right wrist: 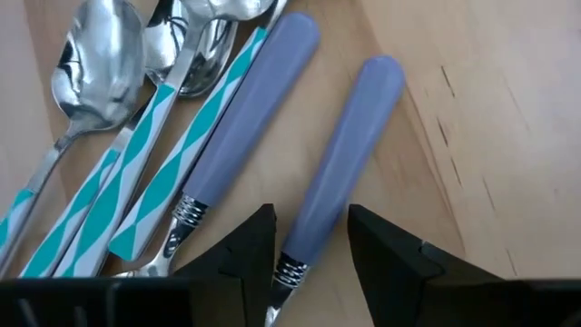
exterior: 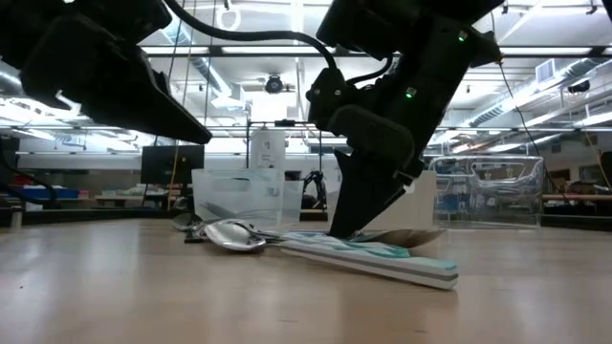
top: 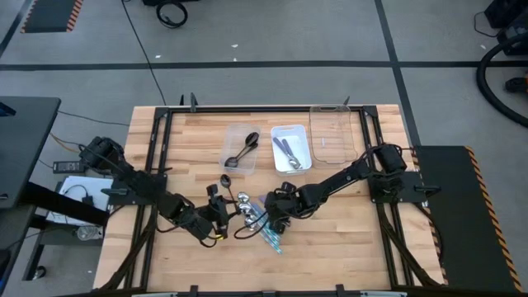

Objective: Sort silverware by color (type)
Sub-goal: Put the violet spoon into the white bin

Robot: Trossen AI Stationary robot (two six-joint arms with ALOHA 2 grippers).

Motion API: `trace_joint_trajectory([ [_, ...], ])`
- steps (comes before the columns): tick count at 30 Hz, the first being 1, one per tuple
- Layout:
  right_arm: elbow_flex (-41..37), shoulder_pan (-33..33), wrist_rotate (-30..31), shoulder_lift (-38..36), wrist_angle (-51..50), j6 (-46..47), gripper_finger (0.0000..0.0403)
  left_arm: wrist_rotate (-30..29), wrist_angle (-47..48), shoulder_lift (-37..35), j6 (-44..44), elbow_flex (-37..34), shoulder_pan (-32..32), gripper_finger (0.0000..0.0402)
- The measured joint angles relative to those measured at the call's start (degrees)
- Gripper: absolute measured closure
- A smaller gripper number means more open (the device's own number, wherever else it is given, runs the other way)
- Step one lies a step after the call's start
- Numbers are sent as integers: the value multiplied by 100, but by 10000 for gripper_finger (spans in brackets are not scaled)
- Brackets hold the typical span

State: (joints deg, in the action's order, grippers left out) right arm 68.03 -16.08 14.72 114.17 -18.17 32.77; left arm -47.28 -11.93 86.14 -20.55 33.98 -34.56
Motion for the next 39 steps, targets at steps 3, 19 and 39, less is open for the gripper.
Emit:
trace_joint_trajectory([
  [3,0,30,-195,-11,-47,13,265,0,26,7,-138,-2,-74,240],
  [19,-11,54,-229,-22,-88,-80,351,-444,16,7,181,-2,60,240],
  [39,-42,227,-17,-1204,-1375,-142,351,99,-806,9,625,0,252,239],
])
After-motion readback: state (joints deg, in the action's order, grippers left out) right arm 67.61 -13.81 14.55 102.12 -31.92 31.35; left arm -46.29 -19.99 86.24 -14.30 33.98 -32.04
